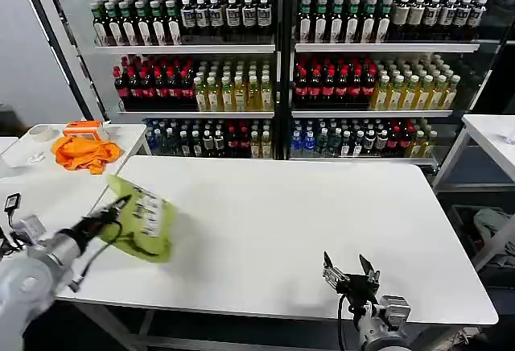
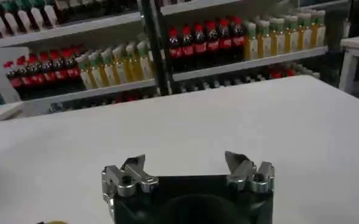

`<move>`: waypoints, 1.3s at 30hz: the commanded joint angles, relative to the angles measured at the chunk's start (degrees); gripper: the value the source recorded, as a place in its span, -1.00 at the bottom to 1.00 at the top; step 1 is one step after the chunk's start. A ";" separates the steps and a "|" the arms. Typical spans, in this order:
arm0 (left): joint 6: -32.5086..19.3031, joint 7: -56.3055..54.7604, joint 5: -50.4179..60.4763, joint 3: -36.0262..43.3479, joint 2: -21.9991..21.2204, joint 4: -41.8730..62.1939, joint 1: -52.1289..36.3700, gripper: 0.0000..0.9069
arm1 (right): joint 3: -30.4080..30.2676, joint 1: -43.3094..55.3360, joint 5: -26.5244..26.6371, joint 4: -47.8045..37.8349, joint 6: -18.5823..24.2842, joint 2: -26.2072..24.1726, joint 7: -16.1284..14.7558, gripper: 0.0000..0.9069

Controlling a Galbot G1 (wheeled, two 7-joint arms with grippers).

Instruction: Fold and organize the clothes.

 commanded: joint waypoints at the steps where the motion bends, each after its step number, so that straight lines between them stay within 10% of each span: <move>1: 0.32 5.78 33.23 8.97 14.28 -4.39 2.53 -0.96 | -0.22 1.31 0.59 -0.08 -0.09 -0.88 0.03 1.00; 9: -4.68 4.05 59.97 35.57 5.13 3.55 -7.23 -0.96 | 0.18 0.29 0.39 0.37 -0.32 -1.68 0.11 1.00; 25: 0.51 -1.88 40.78 57.71 -9.58 9.85 -30.03 -0.96 | 0.61 -0.67 -0.10 0.29 -0.08 -0.88 -0.11 1.00; 26: 0.45 -2.44 40.14 57.98 -11.03 10.71 -30.13 -0.78 | 0.60 -0.58 -0.07 0.32 -0.09 -0.87 -0.13 1.00; 27: 0.02 -2.65 40.05 58.21 -12.26 11.09 -30.13 1.00 | 0.55 -0.41 -0.05 0.33 -0.14 -0.86 -0.13 1.00; 39: -14.79 -14.43 24.77 48.76 -25.73 11.08 -28.81 1.00 | -3.18 6.79 2.59 -3.63 -0.60 -1.03 -1.14 1.00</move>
